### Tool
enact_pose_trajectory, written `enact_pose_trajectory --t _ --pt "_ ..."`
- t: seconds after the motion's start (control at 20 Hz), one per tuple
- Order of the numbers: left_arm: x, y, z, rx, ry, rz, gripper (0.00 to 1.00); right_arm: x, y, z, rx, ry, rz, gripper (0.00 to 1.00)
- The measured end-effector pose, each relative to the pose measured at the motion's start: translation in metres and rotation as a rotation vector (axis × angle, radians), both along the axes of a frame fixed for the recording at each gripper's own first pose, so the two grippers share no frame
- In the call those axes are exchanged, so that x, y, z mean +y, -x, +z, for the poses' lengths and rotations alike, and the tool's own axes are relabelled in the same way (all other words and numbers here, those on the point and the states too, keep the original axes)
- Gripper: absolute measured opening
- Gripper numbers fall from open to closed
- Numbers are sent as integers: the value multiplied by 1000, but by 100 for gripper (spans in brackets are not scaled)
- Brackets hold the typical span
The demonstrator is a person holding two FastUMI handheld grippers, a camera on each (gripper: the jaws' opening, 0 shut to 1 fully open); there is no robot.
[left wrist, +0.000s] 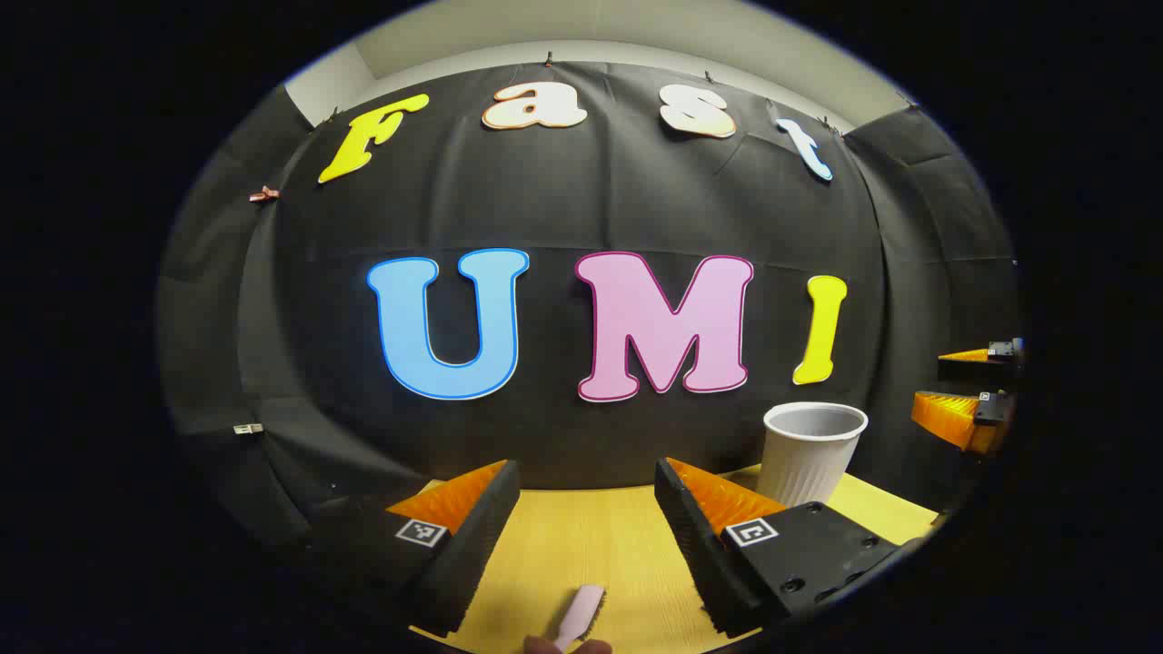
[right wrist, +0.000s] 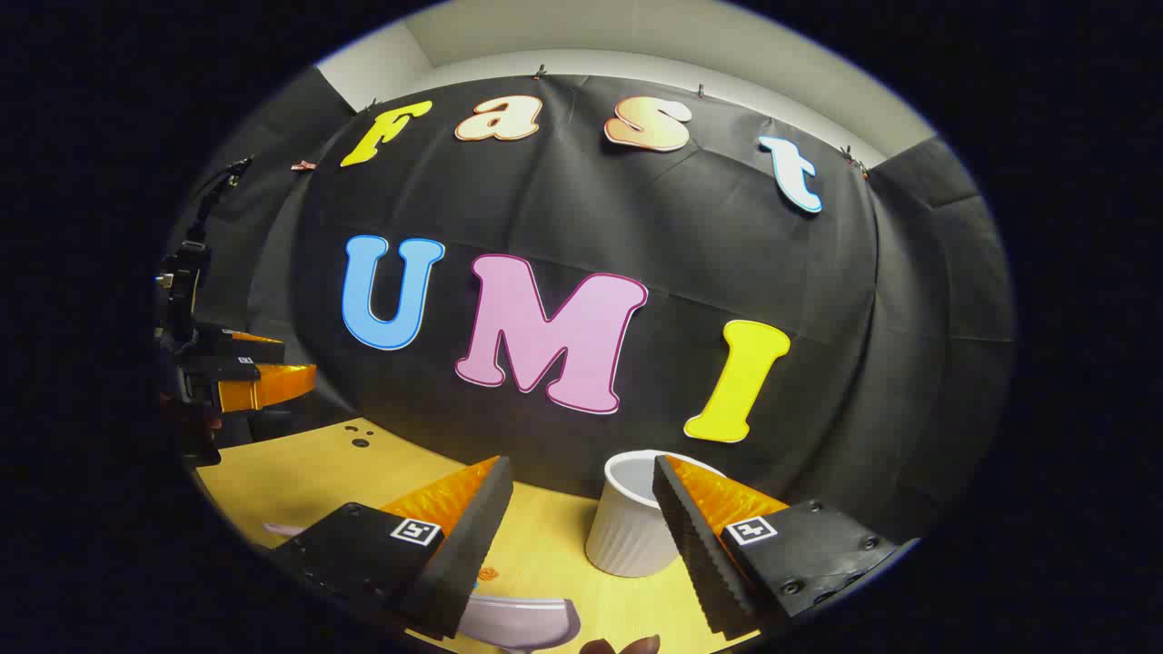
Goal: Pick up the small broom and dustpan from the desktop, sweep the trash into the dustpan with the broom, and then empty the trash into the garbage bin.
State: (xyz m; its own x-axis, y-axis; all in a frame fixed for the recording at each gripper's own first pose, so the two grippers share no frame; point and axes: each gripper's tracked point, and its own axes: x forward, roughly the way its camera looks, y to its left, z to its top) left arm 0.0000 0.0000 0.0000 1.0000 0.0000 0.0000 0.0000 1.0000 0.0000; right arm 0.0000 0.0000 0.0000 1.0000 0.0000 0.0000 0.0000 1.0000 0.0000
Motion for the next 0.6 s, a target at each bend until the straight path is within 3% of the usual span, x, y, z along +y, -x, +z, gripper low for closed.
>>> enact_pose_trajectory --t 0.6 --pt "-7 0 3 -4 -40 -13 96 10 -5 -1 -2 13 40 97"
